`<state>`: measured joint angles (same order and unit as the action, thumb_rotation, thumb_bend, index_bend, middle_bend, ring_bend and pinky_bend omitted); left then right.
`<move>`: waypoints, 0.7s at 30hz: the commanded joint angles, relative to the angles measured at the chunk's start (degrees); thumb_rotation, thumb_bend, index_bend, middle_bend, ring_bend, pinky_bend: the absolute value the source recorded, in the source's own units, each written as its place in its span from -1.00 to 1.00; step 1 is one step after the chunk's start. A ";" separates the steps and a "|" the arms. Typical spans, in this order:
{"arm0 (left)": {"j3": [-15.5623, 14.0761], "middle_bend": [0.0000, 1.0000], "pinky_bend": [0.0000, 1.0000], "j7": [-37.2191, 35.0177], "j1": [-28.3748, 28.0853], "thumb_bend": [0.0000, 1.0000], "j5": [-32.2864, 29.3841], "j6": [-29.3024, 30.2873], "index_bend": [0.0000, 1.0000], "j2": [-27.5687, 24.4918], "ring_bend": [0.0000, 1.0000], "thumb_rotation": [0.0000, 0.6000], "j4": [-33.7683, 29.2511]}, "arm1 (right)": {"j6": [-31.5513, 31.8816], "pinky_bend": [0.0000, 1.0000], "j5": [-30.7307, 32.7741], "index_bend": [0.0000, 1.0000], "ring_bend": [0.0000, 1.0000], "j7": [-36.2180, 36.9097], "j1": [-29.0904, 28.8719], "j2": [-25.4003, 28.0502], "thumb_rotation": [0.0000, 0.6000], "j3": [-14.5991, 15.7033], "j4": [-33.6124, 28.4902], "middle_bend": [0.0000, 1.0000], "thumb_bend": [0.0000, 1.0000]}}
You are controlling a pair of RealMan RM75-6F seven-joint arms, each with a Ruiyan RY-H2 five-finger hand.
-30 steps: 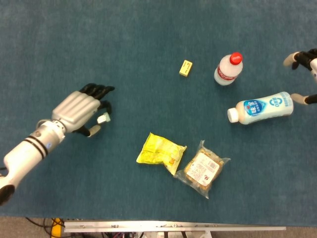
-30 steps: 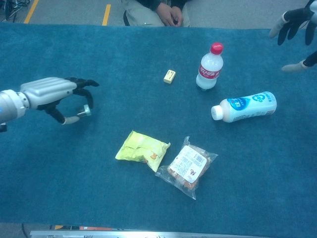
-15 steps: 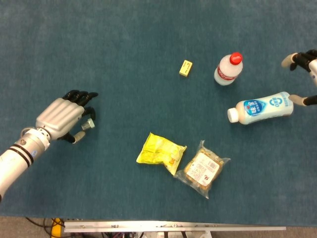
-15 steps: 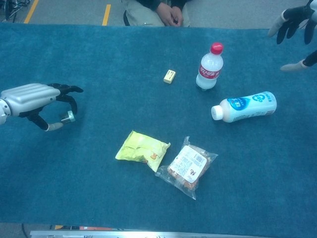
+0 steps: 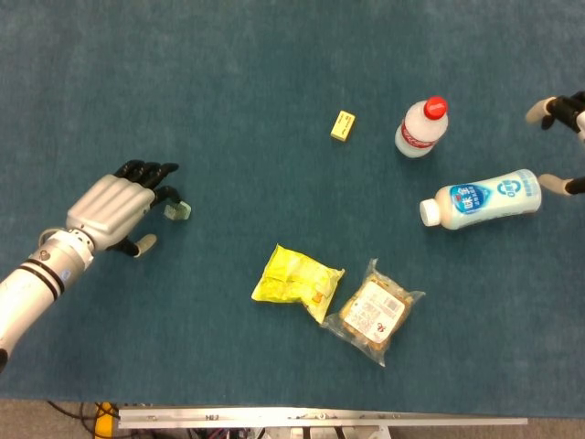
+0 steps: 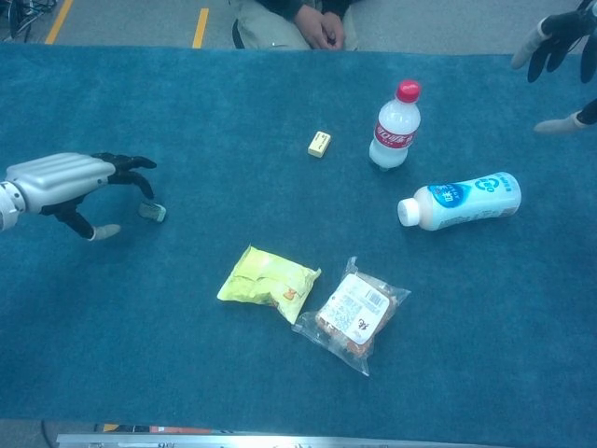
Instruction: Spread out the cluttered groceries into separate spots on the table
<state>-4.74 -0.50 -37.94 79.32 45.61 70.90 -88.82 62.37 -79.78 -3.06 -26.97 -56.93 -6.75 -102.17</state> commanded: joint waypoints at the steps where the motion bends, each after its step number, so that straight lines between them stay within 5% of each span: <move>1: 0.85 -1.00 -0.91 -0.40 -0.16 -0.28 -0.09 0.38 -0.55 0.12 -1.00 1.00 -0.02 | -0.09 0.07 0.07 -0.25 -0.20 0.12 -0.02 -0.11 1.00 0.00 0.21 -0.04 -0.99; 10: 4.64 -0.97 -0.91 -3.49 -0.82 -0.29 -1.39 1.44 -0.52 1.66 -1.00 1.00 0.67 | -0.16 0.07 0.43 -0.25 -0.20 -0.23 -0.04 -0.69 1.00 0.01 0.94 -0.04 -0.99; 21: 5.52 -0.92 -0.91 -3.81 0.75 -0.28 -1.78 4.14 -0.51 2.22 -1.00 1.00 1.40 | 0.93 0.07 0.10 -0.25 -0.21 -3.30 -0.64 -1.43 1.00 -0.83 0.21 -0.05 -0.99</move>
<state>0.74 -4.29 -37.29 77.56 49.61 73.21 -87.35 63.27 -79.62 -5.89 -27.39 -58.26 -7.43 -101.68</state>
